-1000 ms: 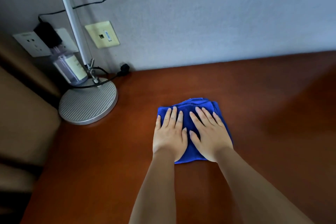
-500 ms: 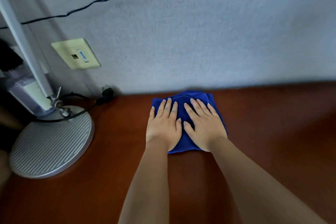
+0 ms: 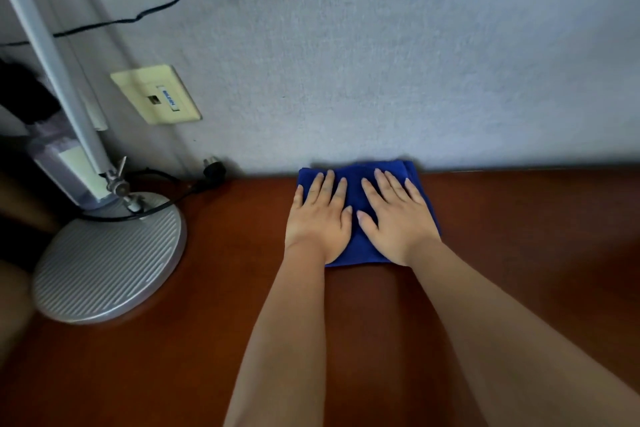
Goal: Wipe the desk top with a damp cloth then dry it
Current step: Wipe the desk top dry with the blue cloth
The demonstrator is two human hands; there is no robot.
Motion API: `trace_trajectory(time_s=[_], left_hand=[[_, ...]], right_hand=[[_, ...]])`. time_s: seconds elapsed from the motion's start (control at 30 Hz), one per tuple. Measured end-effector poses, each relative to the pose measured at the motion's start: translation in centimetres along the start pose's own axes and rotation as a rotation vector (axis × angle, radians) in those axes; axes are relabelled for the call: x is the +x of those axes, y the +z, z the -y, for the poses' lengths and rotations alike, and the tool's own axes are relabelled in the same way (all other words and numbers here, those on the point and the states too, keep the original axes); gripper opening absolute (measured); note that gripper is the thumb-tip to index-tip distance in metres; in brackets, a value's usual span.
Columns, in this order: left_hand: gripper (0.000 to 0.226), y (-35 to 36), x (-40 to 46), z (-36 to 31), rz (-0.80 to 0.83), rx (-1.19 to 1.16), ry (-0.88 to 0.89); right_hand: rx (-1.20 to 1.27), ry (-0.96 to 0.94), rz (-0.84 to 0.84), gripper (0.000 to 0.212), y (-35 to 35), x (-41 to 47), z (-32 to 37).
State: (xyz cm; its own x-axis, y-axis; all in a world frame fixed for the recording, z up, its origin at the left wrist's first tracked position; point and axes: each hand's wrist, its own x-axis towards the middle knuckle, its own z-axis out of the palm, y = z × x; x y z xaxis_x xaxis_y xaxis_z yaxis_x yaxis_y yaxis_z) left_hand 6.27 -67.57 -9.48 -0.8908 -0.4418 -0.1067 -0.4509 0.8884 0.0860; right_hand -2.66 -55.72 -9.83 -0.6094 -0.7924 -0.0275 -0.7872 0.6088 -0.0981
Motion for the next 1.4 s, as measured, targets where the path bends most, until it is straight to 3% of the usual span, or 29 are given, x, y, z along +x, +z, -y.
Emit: trace_trajectory(time_s=[0.6, 0.73, 0.83, 1.13, 1.4], left_hand=[[0.054, 2.8, -20.5, -3.5, -0.001, -0.005, 0.012], [0.055, 3.3, -24.3, -4.1, 0.0, -0.004, 0.025], [0.055, 3.5, -26.0, -4.4, 0.006, 0.003, 0.03], [0.055, 3.0, -23.7, -4.1, -0.002, -0.003, 0.036], [0.055, 2.2, -15.8, -3.0, -0.006, -0.015, 0.026]], right_hand=[[0.025, 0.014, -0.015, 0.061, 1.0, -20.5, 5.7], [0.012, 0.03, 0.004, 0.087, 1.4, -24.3, 7.0], [0.02, 0.038, 0.001, 0.089, 1.7, -26.1, 7.3], [0.036, 0.035, -0.028, 0.086, 1.6, -23.8, 6.8], [0.036, 0.046, -0.044, 0.088, 1.4, -16.0, 4.5]])
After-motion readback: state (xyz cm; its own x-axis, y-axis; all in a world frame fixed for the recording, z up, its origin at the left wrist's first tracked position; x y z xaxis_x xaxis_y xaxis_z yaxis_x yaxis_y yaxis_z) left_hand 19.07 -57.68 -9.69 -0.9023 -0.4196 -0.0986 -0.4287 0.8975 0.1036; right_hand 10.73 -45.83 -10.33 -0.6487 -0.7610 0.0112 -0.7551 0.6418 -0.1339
